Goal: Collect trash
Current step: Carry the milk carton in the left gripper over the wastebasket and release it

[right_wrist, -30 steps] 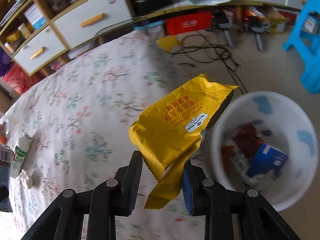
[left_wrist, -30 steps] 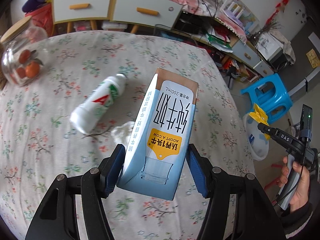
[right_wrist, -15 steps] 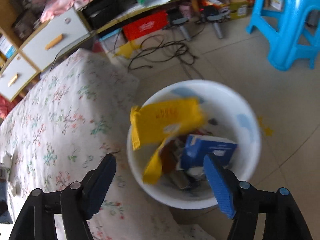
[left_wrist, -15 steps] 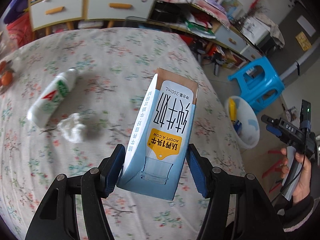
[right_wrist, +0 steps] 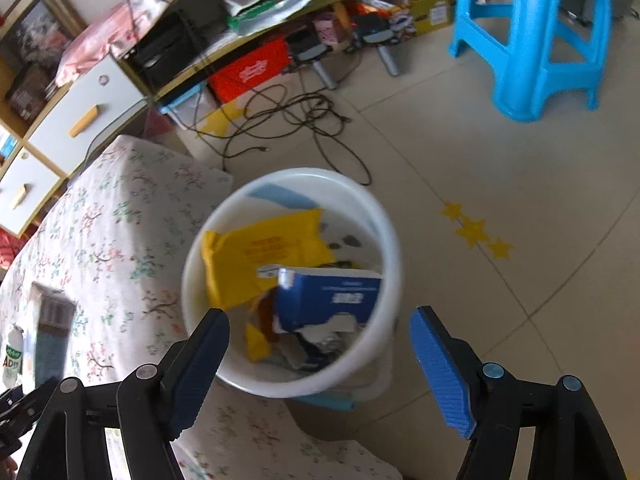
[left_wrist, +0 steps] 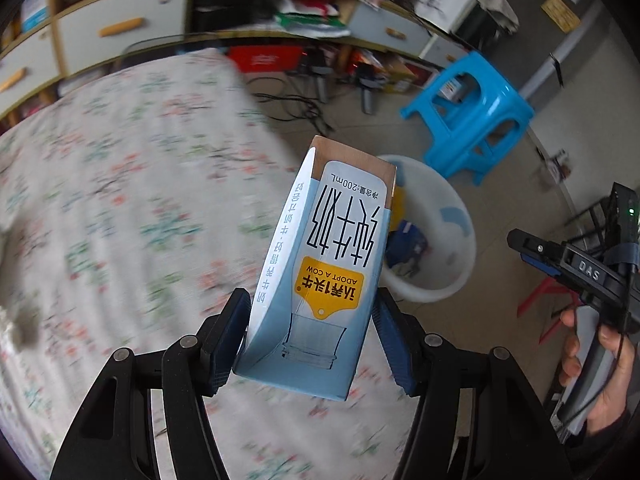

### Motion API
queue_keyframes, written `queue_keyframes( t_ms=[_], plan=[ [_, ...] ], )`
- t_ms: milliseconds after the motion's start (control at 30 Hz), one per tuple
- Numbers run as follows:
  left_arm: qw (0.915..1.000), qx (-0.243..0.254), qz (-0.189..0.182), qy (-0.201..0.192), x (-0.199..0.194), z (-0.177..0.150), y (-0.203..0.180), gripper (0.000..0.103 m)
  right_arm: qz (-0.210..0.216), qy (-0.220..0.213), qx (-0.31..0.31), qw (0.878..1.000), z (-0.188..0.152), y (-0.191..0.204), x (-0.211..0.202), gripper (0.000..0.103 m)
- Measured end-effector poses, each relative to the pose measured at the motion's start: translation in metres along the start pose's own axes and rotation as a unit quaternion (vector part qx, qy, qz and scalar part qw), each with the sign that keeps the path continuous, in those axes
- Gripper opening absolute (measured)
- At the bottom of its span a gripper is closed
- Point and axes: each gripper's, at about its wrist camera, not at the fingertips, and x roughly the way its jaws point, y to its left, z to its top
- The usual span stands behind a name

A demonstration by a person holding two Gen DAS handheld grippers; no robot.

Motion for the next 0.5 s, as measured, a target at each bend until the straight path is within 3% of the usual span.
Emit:
queue_keyframes(
  t_ms=[200, 400, 433, 500],
  plan=[
    [0.9997, 0.02, -0.013, 0.006, 0.03, 0.018, -0.038, 0.065, 0.005, 0.005, 0.023, 1.0, -0.001, -0.022, -0.004, 0.08],
    [0.998, 0.045, -0.04, -0.019, 0.043, 0.036, -0.064, 0.066, -0.006, -0.001, 0.019, 1.0, 0.004, -0.028, -0.008, 0.08],
    [0.9979, 0.048, -0.037, -0.023, 0.044, 0.038, -0.066, 0.068, -0.004, -0.003, 0.023, 1.0, 0.004, -0.03, -0.01, 0.08],
    [0.9984, 0.051, -0.01, -0.023, 0.046, 0.042, -0.067, 0.088, 0.0, -0.007, 0.031, 0.999, 0.005, -0.033, -0.012, 0.082]
  ],
)
